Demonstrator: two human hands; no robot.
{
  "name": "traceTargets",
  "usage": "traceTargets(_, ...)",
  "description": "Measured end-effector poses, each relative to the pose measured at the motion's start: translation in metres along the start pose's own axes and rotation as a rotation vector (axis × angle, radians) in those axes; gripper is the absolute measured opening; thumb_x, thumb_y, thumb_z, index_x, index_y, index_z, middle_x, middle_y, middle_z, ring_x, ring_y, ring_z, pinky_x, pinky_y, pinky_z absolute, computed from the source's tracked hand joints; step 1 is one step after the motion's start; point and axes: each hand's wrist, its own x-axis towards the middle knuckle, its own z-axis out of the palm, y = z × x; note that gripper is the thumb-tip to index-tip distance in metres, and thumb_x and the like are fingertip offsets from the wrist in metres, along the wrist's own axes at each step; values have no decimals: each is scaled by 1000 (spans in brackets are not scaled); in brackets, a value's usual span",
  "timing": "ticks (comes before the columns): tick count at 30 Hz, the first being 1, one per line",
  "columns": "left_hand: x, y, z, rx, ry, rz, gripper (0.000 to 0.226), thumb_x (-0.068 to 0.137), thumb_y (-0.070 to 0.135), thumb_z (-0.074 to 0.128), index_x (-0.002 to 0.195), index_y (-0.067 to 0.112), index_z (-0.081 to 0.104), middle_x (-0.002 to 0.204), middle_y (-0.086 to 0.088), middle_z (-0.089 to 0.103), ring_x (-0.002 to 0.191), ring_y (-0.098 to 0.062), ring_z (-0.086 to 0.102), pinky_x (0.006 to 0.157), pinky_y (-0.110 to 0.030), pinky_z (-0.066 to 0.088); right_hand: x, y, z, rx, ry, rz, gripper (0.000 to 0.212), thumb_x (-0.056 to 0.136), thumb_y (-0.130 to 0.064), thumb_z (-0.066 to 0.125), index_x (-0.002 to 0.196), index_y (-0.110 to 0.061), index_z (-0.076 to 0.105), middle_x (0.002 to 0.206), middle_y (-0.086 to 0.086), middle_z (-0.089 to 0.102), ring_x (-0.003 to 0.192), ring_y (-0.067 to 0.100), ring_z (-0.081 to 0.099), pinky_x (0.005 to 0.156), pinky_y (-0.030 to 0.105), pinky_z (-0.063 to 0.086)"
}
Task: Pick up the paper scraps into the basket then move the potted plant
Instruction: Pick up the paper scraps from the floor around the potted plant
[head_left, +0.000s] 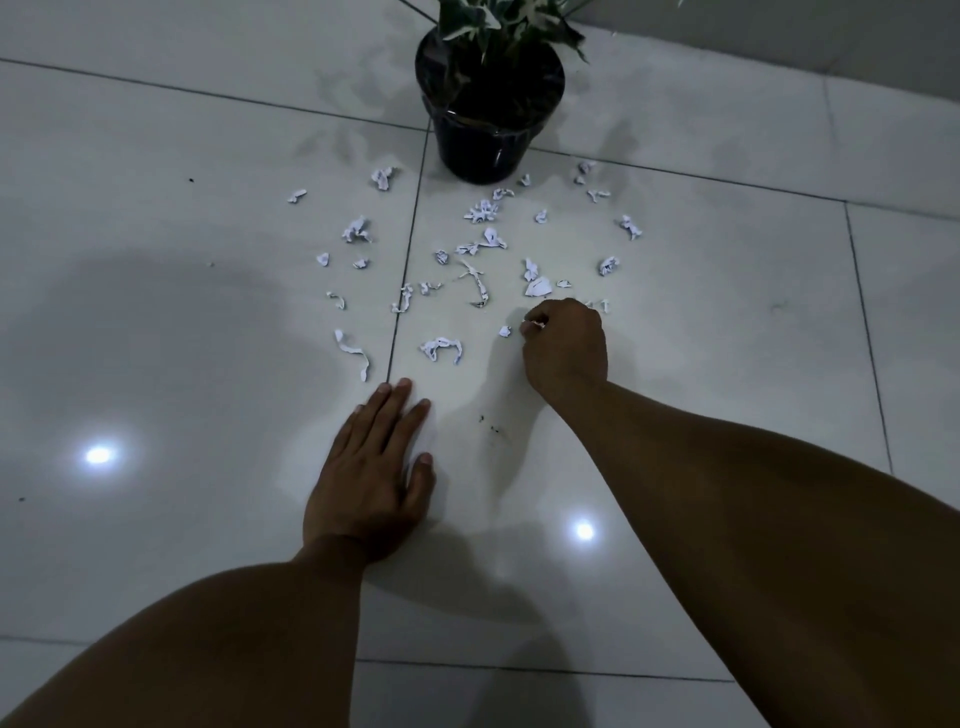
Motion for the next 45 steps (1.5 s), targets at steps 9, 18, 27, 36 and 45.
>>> traceTargets(9, 0, 1, 0, 8, 7, 2, 62, 95, 43, 39, 154, 25, 36, 166, 4, 20, 154, -11, 10, 124, -29, 8, -3, -3, -5, 271, 95, -28, 25, 93, -1, 49, 104, -7, 70, 96, 6, 70, 87, 17, 61, 71, 11, 33)
traceTargets(18, 0, 0, 1, 6, 9, 12, 63, 96, 42, 39, 156, 24, 33, 166, 4, 19, 154, -11, 9, 125, -30, 8, -7, 2, 6, 154, 10, -96, 19, 86, -19, 73, 95, -3, 79, 93, 12, 75, 90, 22, 68, 69, 13, 35)
traceTargets(27, -1, -1, 1, -11, 15, 12, 63, 96, 41, 41, 156, 24, 34, 166, 3, 20, 154, -12, 10, 125, -31, 10, -15, 0, 11, 119, -23, -120, 17, 85, -24, 73, 95, -12, 80, 89, 5, 77, 91, 20, 69, 81, 23, 49)
traceTargets(36, 0, -1, 0, -8, 9, 2, 63, 94, 39, 45, 155, 24, 35, 166, 3, 20, 154, -12, 10, 124, -27, 5, -20, -14, 11, 148, -64, -44, 13, 86, -1, 54, 88, -7, 65, 87, 6, 67, 84, 21, 60, 69, 26, 45)
traceTargets(45, -1, 0, -1, -20, 17, -1, 63, 94, 41, 42, 155, 25, 35, 166, 5, 19, 154, -11, 9, 124, -26, 4, -15, -31, 8, 553, -231, 287, 27, 86, -13, 45, 79, -20, 70, 80, 0, 64, 76, 23, 59, 74, 38, 48)
